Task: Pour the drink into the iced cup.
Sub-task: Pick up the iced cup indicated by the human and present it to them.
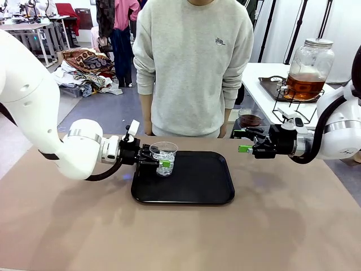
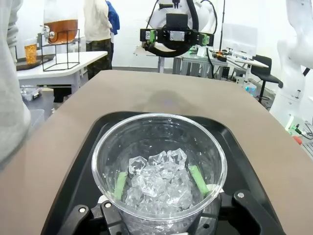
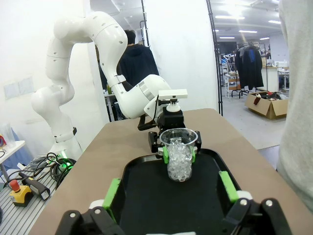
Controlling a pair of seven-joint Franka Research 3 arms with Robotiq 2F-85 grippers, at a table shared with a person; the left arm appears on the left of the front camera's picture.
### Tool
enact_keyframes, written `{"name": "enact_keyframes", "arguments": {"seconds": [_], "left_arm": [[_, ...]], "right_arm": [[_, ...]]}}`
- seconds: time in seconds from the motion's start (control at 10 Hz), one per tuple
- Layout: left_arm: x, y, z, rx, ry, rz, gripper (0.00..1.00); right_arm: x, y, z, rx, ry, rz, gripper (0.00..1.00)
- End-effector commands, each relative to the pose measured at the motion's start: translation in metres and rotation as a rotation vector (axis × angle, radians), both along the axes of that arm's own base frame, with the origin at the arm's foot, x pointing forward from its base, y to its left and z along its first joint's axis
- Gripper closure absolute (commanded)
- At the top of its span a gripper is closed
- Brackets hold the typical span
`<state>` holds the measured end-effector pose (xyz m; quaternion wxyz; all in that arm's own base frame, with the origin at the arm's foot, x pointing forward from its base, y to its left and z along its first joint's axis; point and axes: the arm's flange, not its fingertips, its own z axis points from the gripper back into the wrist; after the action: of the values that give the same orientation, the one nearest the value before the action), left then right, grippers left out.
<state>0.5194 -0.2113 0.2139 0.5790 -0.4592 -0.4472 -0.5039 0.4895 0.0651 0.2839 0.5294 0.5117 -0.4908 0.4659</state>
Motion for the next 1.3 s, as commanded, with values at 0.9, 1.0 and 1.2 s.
{"name": "enact_keyframes", "arguments": {"seconds": [0.9,1.0,1.2], "left_arm": [[0.020,-0.028,0.109,-0.017,-0.004,0.028,0.40],[0.024,-0.029,0.114,-0.018,-0.011,0.032,0.40],[0.023,-0.026,0.118,-0.009,-0.013,0.022,0.40]], "right_arm": [[0.001,0.000,0.002,-0.001,-0.004,-0.002,0.00],[0.001,0.000,0.002,-0.001,-0.004,-0.002,0.00],[0.001,0.000,0.002,-0.001,-0.004,-0.002,0.00]]}}
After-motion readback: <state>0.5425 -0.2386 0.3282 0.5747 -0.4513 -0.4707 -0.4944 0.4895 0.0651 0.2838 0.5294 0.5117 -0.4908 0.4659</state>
